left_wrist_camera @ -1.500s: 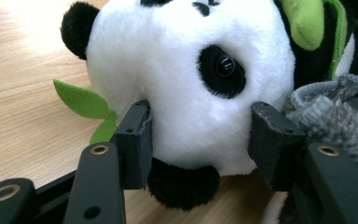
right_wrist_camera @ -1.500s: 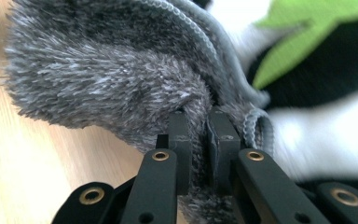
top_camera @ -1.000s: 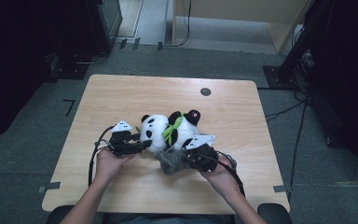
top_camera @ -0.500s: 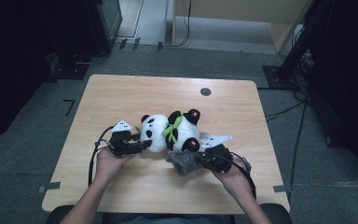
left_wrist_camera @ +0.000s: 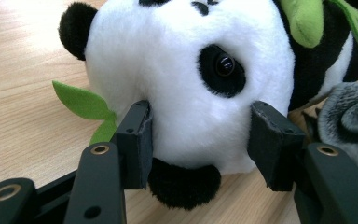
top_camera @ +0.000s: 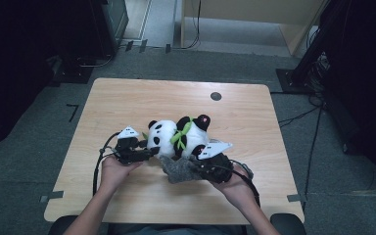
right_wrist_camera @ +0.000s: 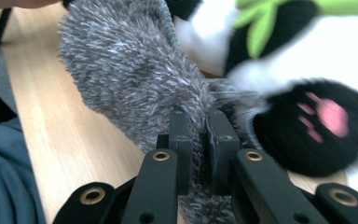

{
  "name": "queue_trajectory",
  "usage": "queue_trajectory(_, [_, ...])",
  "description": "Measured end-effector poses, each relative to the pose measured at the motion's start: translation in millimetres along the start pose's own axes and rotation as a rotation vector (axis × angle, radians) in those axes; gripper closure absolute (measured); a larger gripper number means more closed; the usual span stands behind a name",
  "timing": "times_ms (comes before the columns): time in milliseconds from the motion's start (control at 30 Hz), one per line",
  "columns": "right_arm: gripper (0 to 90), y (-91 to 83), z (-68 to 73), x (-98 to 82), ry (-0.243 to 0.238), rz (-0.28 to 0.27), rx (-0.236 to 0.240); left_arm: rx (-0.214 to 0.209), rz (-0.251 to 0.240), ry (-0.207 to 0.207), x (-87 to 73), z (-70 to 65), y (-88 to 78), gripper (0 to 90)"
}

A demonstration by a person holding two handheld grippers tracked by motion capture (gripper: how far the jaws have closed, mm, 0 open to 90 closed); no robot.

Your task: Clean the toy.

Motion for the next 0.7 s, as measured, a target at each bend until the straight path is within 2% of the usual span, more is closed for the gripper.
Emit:
queue_trajectory(233, [83.7, 22.6, 13.4, 21.4, -0.037, 0.004, 0.041, 0.0, 0.0, -0.001, 0.0, -0.1, 0.0, 45.5])
queue_trajectory(433, [83.7, 50.2, 14.7, 38.4, -0.053, 0.015, 0.054, 0.0, -0.001, -0.002, 0.1, -0.2, 0.1, 45.5])
queue_trajectory(533, [83.6, 62.9, 13.0, 44.0, -0.056, 0.025, 0.043, -0.001, 0.0, -0.001, 0.0, -0.1, 0.0, 45.5])
queue_trajectory(633, [83.5, 74.3, 4.9, 46.7, -0.062, 0.037, -0.007, -0.001, -0.001, -0.001, 0.0, -0.1, 0.0, 45.5])
queue_trajectory(700, [83.4, 77.6, 1.4, 46.3, -0.055, 0.039, -0.015, -0.001, -0.001, -0.002, 0.0, 0.1, 0.1, 45.5])
Point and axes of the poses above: each handheld gripper's, and its own axes: y roughly forward along the jaws, x roughly out of its top, z roughly to its left, the point moved 10 cm from there along y, roughly forward along the jaws, and after that the axes turned 6 degrees about -y, right-handed, at the moved point
